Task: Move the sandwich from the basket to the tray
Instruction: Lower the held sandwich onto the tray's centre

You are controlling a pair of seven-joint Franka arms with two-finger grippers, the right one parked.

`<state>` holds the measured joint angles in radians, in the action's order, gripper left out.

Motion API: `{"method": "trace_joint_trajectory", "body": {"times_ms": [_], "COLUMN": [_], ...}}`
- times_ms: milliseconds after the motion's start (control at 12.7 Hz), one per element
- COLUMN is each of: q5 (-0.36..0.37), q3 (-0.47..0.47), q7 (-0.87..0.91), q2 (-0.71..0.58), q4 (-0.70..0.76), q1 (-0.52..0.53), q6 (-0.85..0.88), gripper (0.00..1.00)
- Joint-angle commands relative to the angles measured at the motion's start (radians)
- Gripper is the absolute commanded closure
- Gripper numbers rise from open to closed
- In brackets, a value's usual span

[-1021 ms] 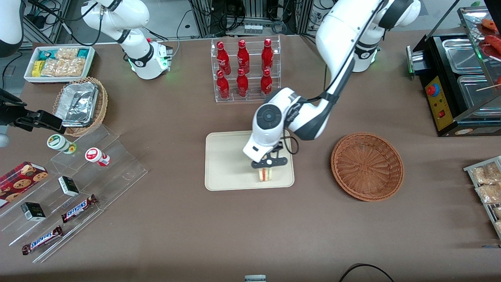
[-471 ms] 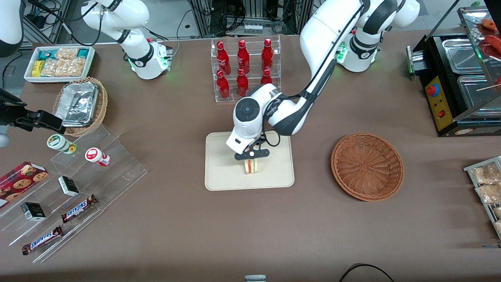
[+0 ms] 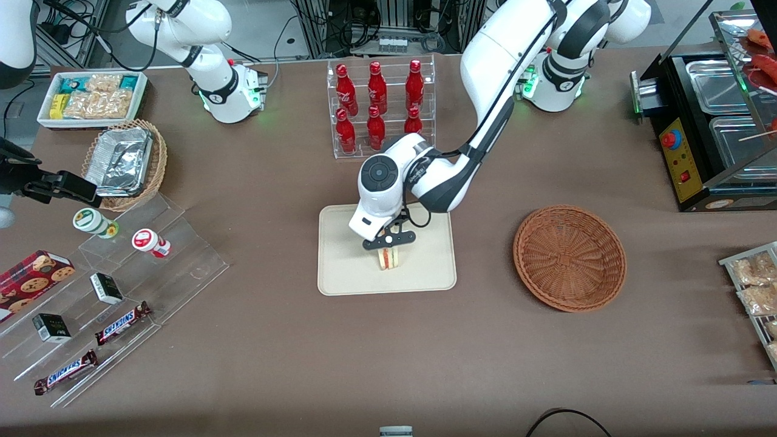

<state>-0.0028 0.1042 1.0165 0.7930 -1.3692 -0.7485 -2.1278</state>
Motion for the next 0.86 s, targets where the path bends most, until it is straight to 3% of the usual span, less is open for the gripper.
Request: {"method": "trace_joint_trajectory", "body": {"times_ms": [0, 79, 157, 314, 550, 786], "q5": [0.006, 0.006, 0.006, 0.006, -0.003, -0.008], "q3": [-0.012, -0.012, -0.012, -0.012, -0.014, -0.012], "q7": [0.037, 0.037, 0.037, 0.034, 0.037, 0.039], "q2": [0.029, 0.034, 0.034, 0.029, -0.001, -0.021], "q4": [0.053, 0.053, 0.053, 0.053, 0.061, 0.160], "q1": [-0.015, -0.015, -0.015, -0.015, -0.009, -0.005], "q6": [0.019, 0.019, 0.019, 0.022, 0.048, 0.193], "gripper": [1.00, 0.70, 0.53, 0.00, 0.00, 0.00]}}
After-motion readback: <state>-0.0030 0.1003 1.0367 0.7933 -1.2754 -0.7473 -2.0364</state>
